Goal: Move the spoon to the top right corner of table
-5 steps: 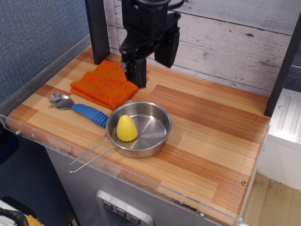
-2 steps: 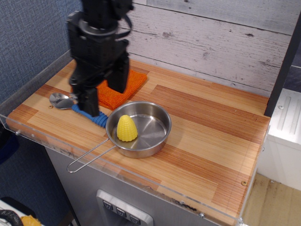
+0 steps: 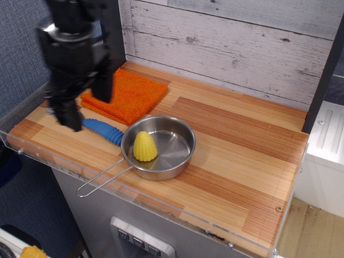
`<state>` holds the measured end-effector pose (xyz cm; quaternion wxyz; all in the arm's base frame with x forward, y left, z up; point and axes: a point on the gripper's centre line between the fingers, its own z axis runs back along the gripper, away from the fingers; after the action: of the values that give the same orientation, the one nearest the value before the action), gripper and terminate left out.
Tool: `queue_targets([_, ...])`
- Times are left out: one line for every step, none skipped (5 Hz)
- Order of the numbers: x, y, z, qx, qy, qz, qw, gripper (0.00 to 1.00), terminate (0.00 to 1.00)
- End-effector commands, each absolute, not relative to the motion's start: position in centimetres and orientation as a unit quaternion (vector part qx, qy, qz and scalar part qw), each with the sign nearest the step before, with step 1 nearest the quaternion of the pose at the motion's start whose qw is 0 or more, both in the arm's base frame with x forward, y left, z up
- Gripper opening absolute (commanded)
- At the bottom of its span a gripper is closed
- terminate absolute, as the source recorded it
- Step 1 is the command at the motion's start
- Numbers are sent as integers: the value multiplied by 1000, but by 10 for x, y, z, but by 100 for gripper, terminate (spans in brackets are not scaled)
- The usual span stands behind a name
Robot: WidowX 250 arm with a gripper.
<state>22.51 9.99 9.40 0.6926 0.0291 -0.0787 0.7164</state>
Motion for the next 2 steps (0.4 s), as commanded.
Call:
queue_targets([236,121,73,35,-86,714,694,100,0])
queue_targets([243,130,60,43,-80,714,694,100,0])
